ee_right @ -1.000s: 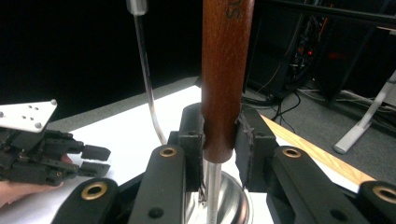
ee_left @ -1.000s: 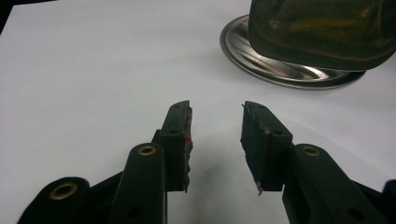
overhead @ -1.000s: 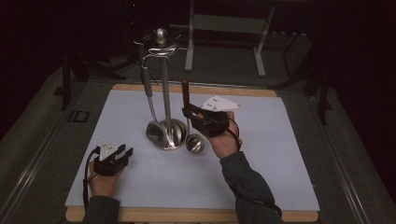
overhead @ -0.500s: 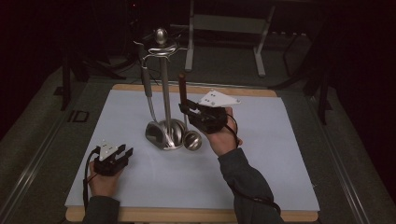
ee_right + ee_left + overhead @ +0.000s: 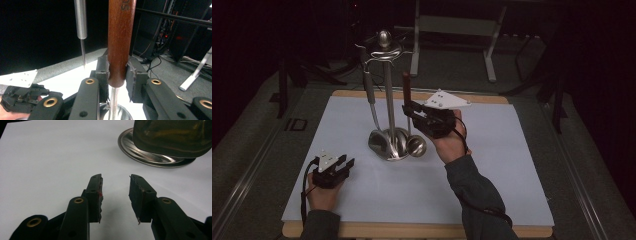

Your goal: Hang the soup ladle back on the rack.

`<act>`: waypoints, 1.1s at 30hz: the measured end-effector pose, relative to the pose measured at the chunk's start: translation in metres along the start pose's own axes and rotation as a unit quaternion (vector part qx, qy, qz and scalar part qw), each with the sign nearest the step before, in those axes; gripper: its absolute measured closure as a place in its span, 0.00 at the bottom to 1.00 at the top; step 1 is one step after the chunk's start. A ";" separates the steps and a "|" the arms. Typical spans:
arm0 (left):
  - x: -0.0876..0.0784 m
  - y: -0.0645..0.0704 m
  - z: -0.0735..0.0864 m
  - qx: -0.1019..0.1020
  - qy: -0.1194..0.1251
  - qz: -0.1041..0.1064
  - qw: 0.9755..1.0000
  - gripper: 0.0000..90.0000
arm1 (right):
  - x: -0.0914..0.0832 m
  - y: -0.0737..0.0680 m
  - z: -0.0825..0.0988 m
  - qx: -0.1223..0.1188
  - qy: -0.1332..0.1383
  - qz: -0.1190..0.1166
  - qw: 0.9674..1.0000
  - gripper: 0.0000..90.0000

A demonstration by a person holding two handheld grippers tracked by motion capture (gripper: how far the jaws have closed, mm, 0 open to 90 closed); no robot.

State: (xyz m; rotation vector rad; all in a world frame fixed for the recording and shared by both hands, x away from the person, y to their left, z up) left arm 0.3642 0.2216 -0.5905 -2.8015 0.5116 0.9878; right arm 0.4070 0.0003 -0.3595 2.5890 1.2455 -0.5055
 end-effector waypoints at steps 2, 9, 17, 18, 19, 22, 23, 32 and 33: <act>0.000 0.000 0.000 0.000 0.000 0.000 1.000 0.70 | 0.000 -0.001 -0.003 0.000 0.000 0.000 1.000 0.82; 0.000 0.000 0.000 0.000 0.001 0.000 1.000 0.70 | 0.000 -0.005 -0.011 -0.002 0.004 -0.003 1.000 0.82; 0.000 0.000 0.000 -0.001 0.001 0.000 1.000 0.70 | 0.000 -0.007 -0.023 -0.003 0.010 -0.002 1.000 0.82; 0.000 0.000 0.000 -0.002 0.001 0.000 1.000 0.70 | 0.000 -0.008 -0.024 -0.003 0.011 -0.003 1.000 0.82; 0.000 0.000 0.000 -0.002 0.001 0.000 1.000 0.70 | 0.000 -0.009 -0.026 -0.003 0.011 -0.003 1.000 0.82; 0.000 0.000 0.000 -0.003 0.001 0.001 1.000 0.70 | 0.001 -0.010 -0.031 -0.006 0.010 -0.001 1.000 0.82; 0.000 0.000 0.000 -0.003 0.001 0.001 1.000 0.70 | 0.001 -0.010 -0.032 -0.007 0.010 0.001 1.000 0.82; 0.000 0.000 0.000 -0.002 0.001 0.000 1.000 0.70 | 0.007 -0.009 -0.036 0.000 -0.006 0.010 1.000 0.82; 0.000 0.000 0.000 -0.002 0.001 0.000 1.000 0.70 | 0.008 -0.008 -0.036 0.001 -0.009 0.011 1.000 0.82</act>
Point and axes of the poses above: each handheld gripper's, and its own axes: x roughly forward along the jaws, z roughly out of its underside, y roughly to its right, the point moved 10 cm from there along x, roughly forward along the jaws, and after that the axes turned 8 degrees about -y, right-handed, at the moved point
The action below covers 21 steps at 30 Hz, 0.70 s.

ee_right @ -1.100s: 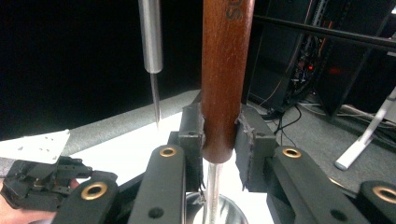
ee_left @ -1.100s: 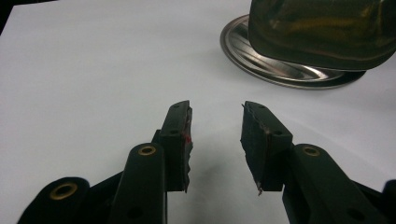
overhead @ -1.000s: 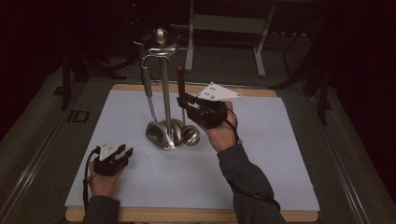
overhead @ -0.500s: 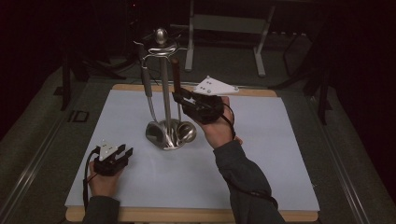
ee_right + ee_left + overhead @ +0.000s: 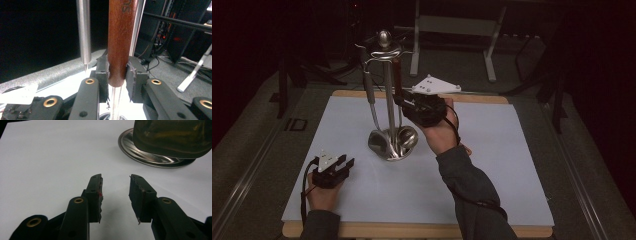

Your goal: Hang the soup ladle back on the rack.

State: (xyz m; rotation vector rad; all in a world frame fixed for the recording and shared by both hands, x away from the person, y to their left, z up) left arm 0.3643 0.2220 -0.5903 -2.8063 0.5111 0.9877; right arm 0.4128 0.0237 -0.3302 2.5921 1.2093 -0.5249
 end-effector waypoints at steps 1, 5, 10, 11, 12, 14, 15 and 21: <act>0.000 0.000 0.000 0.000 0.000 0.000 1.000 0.70 | 0.001 0.000 0.000 -0.001 -0.002 0.003 1.000 0.82; 0.000 0.000 0.000 -0.001 0.001 0.001 1.000 0.70 | 0.005 0.001 0.002 -0.002 -0.011 0.008 1.000 0.82; 0.000 0.000 0.000 -0.001 0.001 0.001 1.000 0.70 | 0.005 -0.001 0.002 0.000 -0.011 -0.003 1.000 0.78; 0.000 0.000 0.000 -0.001 0.001 0.000 1.000 0.70 | 0.005 -0.001 0.002 0.001 -0.010 -0.005 1.000 0.78; 0.000 0.000 0.000 -0.001 0.001 0.000 1.000 0.70 | 0.006 -0.001 0.002 0.001 -0.010 -0.006 1.000 0.77; 0.000 0.000 0.000 0.000 0.001 0.000 1.000 0.70 | 0.007 -0.001 0.003 0.000 -0.011 -0.008 1.000 0.76; 0.000 0.000 0.000 0.000 0.001 0.000 1.000 0.70 | 0.008 -0.001 0.004 0.001 -0.012 -0.010 1.000 0.76; 0.000 0.000 0.000 -0.001 0.001 0.000 1.000 0.70 | 0.011 0.001 0.007 0.010 -0.009 -0.021 1.000 0.80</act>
Point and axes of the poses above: each handheld gripper's, and its own axes: x roughly forward along the jaws, z roughly out of its underside, y roughly to its right, the point moved 10 cm from there along x, roughly forward along the jaws, and after that the axes turned 8 degrees about -y, right-handed, at the moved point
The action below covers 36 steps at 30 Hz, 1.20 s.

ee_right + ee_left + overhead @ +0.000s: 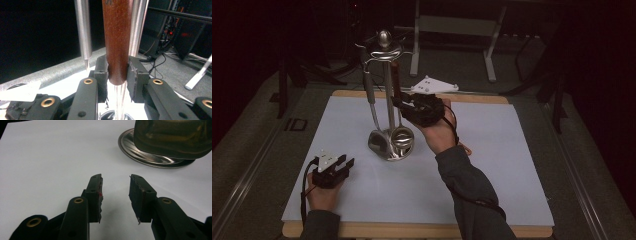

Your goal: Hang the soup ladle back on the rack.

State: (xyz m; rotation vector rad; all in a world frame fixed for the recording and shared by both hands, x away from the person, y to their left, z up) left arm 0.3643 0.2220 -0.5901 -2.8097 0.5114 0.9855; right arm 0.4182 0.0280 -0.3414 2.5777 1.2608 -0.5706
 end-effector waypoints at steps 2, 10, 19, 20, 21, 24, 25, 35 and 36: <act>0.000 0.000 0.000 0.000 0.000 0.000 1.000 0.70 | -0.001 0.001 -0.001 -0.005 -0.003 0.002 1.000 0.81; 0.000 0.000 0.000 0.000 -0.001 0.000 1.000 0.70 | 0.002 -0.001 -0.005 -0.004 -0.013 -0.004 1.000 0.81; 0.000 0.000 0.000 0.000 0.000 0.000 1.000 0.70 | 0.007 0.002 -0.008 -0.003 -0.021 -0.009 1.000 0.81; 0.000 0.000 0.000 -0.001 0.000 0.001 1.000 0.70 | 0.007 0.002 -0.008 -0.004 -0.021 -0.009 1.000 0.81; 0.000 0.000 0.000 -0.001 0.001 0.001 1.000 0.70 | 0.007 0.002 -0.009 -0.006 -0.022 -0.009 1.000 0.81; 0.000 0.000 0.000 -0.001 0.000 0.001 1.000 0.70 | 0.006 0.003 -0.009 -0.006 -0.022 -0.012 1.000 0.81; 0.000 0.000 0.000 -0.001 0.000 0.001 1.000 0.70 | 0.006 0.003 -0.009 -0.005 -0.022 -0.014 1.000 0.81; 0.000 0.000 0.000 0.000 -0.001 0.000 1.000 0.70 | 0.006 0.008 -0.006 0.002 -0.019 -0.019 1.000 0.76; 0.000 0.000 0.000 0.000 0.000 0.001 1.000 0.70 | 0.005 0.008 -0.006 0.002 -0.019 -0.019 1.000 0.75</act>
Point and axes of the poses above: each handheld gripper's, and its own axes: x roughly forward along the jaws, z roughly out of its underside, y roughly to its right, the point moved 10 cm from there along x, roughly forward along the jaws, and after that the axes turned 8 degrees about -y, right-handed, at the moved point
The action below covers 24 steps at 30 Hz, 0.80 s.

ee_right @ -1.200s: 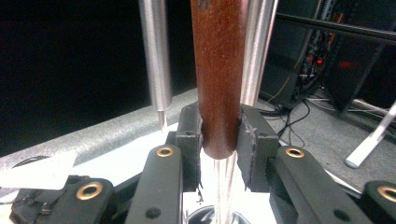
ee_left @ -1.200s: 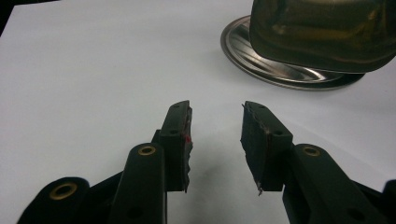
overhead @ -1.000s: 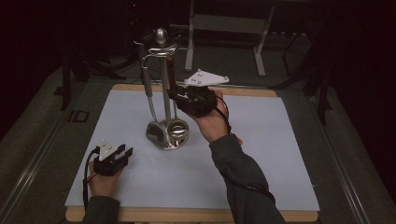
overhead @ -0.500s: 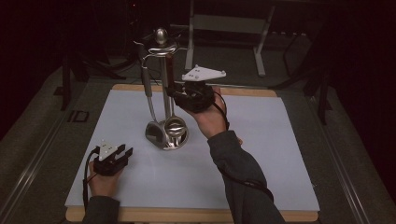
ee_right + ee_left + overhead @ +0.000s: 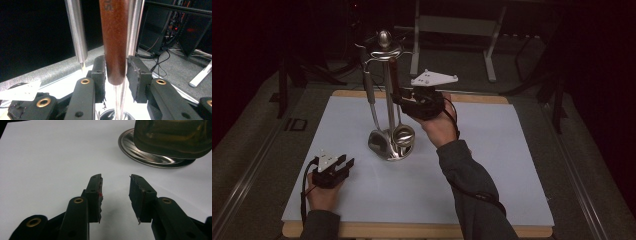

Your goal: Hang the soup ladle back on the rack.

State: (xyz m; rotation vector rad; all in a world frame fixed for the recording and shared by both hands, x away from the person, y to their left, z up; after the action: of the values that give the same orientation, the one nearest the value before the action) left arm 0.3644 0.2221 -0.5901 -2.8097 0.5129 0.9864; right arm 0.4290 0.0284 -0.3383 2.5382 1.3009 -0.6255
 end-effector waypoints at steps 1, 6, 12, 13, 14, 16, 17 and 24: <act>0.000 0.000 0.000 0.000 -0.001 0.000 1.000 0.70 | -0.001 0.000 0.001 0.001 0.001 -0.001 1.000 0.75; 0.000 0.000 0.000 -0.001 0.000 0.000 1.000 0.70 | -0.004 0.000 0.008 -0.013 -0.008 -0.005 1.000 0.73; 0.000 0.000 0.000 0.001 -0.002 -0.002 1.000 0.70 | -0.011 0.006 0.019 -0.028 -0.019 0.000 0.999 0.73; 0.000 0.000 0.000 0.001 -0.002 -0.002 1.000 0.70 | -0.012 0.008 0.020 -0.027 -0.021 0.001 0.999 0.73; 0.000 0.000 0.000 0.001 -0.002 -0.002 1.000 0.70 | -0.013 0.009 0.022 -0.027 -0.025 0.002 0.999 0.73; 0.000 0.000 0.000 0.001 -0.002 -0.002 1.000 0.70 | -0.014 0.012 0.025 -0.031 -0.033 0.005 0.999 0.73; 0.000 0.000 0.000 0.000 -0.002 -0.002 1.000 0.70 | -0.014 0.014 0.027 -0.031 -0.037 0.006 0.999 0.73; 0.000 0.000 0.000 0.000 -0.002 -0.001 1.000 0.70 | -0.007 0.026 0.049 -0.042 -0.093 0.029 0.994 0.70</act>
State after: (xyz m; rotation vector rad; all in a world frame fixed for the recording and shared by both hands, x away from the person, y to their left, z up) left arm 0.3645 0.2222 -0.5904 -2.8081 0.5094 0.9907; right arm 0.4332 -0.0105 -0.3782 2.3773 1.1618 -0.7580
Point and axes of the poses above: each handheld gripper's, and its own axes: x roughly forward along the jaws, z roughly out of its underside, y roughly to its right, the point moved 10 cm from there along x, roughly forward along the jaws, and after that the axes turned 8 degrees about -y, right-handed, at the moved point
